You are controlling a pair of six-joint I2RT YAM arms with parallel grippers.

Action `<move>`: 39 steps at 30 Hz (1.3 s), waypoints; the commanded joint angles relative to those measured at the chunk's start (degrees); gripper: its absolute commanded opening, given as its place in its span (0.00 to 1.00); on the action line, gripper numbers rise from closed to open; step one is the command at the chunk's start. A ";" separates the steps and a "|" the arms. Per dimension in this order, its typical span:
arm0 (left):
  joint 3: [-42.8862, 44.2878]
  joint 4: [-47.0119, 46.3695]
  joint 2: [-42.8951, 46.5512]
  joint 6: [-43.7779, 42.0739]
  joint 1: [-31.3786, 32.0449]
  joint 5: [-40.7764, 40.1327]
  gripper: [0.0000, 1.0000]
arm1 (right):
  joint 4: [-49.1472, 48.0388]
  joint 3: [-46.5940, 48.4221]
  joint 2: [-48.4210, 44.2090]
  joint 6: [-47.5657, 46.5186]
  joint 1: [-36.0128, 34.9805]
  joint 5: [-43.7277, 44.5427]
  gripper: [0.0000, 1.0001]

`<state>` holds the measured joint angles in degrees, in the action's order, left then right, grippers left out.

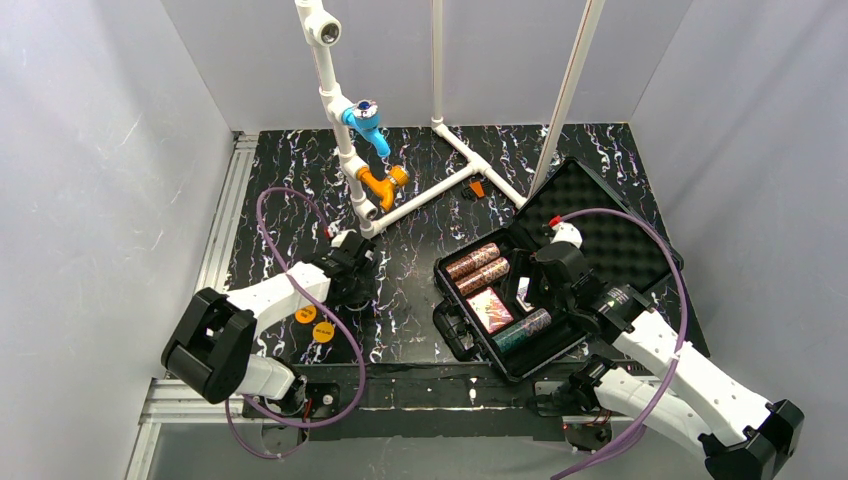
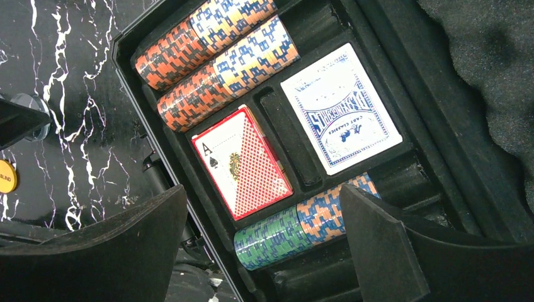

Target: Pack up texas hold em set

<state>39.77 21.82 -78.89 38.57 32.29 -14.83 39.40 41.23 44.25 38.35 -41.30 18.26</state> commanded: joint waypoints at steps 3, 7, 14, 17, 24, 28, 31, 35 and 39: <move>-0.85 0.23 -0.74 0.00 1.28 0.10 0.59 | -1.16 0.77 0.06 -0.09 -0.10 0.20 0.98; -0.33 0.77 -0.73 -0.14 1.28 -0.84 0.74 | -0.81 0.95 0.01 -0.10 -0.10 0.27 0.98; 0.59 1.44 -1.97 -0.30 1.37 -1.31 0.81 | -0.86 1.12 0.05 -0.12 -0.10 0.28 0.98; 1.63 2.27 -3.37 0.05 1.71 -2.63 0.76 | -0.90 1.22 0.30 -0.11 -0.10 0.12 0.98; 3.50 5.25 -6.03 1.29 2.71 -5.55 0.69 | -0.81 1.39 0.28 -0.18 -0.09 0.19 0.98; 3.99 6.09 -6.83 1.83 3.27 -6.33 0.68 | -0.73 1.39 0.25 -0.18 -0.04 0.18 0.98; 4.18 6.39 -7.15 2.08 3.39 -6.44 0.65 | -0.73 1.44 0.16 -0.26 -0.08 0.20 0.98; 4.08 6.34 -7.07 2.10 3.79 -6.53 0.57 | -0.59 1.48 0.07 -0.27 -0.10 0.26 0.98; 3.85 6.39 -6.66 1.96 4.38 -6.62 0.49 | -0.29 1.56 -0.13 -0.23 -0.09 0.28 0.98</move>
<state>44.53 24.43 -84.18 40.53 35.99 -19.05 39.35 41.23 44.64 38.39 -41.30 18.22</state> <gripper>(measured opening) 0.621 0.981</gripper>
